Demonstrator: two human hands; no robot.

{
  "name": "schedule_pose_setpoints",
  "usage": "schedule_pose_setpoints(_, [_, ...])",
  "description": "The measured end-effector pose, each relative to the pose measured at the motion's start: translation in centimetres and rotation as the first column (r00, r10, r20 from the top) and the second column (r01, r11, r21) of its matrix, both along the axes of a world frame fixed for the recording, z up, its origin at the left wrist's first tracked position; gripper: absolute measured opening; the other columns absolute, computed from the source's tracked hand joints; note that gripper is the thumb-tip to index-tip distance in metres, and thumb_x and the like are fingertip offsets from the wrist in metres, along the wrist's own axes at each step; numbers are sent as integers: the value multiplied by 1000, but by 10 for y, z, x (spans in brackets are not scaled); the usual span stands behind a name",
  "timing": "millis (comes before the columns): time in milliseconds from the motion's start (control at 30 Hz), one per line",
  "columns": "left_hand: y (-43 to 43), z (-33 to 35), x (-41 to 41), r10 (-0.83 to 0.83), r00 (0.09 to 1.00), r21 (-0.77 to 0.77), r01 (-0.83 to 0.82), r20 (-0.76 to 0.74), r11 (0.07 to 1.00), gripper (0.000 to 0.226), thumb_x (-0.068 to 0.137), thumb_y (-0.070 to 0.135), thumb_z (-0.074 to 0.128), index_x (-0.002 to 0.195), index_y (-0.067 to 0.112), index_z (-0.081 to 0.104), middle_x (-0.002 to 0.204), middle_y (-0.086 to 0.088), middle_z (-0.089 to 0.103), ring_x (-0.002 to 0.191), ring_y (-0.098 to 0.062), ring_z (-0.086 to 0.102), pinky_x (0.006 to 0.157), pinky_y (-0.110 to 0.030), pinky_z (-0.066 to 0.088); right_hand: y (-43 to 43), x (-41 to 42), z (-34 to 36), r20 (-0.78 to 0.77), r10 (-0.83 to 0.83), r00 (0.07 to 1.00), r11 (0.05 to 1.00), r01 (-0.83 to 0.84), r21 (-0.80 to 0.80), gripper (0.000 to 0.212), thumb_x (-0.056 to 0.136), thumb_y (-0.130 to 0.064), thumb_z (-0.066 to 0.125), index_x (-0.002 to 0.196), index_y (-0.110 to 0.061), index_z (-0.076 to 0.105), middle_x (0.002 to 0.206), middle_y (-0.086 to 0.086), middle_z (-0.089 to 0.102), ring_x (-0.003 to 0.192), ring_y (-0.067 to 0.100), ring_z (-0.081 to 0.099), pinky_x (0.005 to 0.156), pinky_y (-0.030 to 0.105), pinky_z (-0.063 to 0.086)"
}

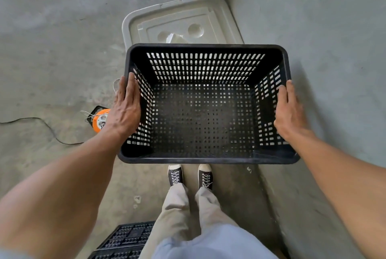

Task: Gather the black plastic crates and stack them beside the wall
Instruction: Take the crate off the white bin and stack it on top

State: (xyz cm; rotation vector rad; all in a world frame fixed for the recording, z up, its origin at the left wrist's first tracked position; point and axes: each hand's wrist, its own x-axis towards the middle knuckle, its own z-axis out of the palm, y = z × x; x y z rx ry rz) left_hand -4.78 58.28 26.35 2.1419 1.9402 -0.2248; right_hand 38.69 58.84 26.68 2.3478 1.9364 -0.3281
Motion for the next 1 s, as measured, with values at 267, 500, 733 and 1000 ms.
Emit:
schedule_pose_setpoints(267, [2,-8,2,79,995,36,-81,54,996,82,88,-19,37,150,-4,-14,155,-24,-26,142,-42,-24,113,-47,-8,8,1,-1,49,55,997,998,-54,-27,62,98,-7,43,153,-9,14,159,15,14,129,40,36,104,47,37])
schedule_pose_setpoints(500, [22,25,-8,99,994,13,-100,54,995,80,86,-21,32,150,-3,-14,155,-26,-23,142,-44,-20,110,-49,-3,24,-13,43,9,-65,998,998,65,16,92,83,9,63,154,-6,7,131,26,40,102,37,52,82,41,49])
schedule_pose_setpoints(733, [52,90,-33,33,999,39,-32,-27,999,78,87,-16,37,152,-4,-6,156,-28,-18,142,-48,-16,115,-55,4,35,-38,102,1,-78,997,995,78,61,85,85,4,63,153,-8,13,132,21,40,61,18,43,47,26,34])
schedule_pose_setpoints(1000, [129,124,-85,-143,989,132,145,-28,981,83,86,-9,44,151,-3,-7,153,-27,-24,140,-45,-21,113,-55,-2,29,-102,154,39,-244,969,954,233,187,76,86,6,56,150,-8,17,128,20,42,63,22,49,52,33,43])
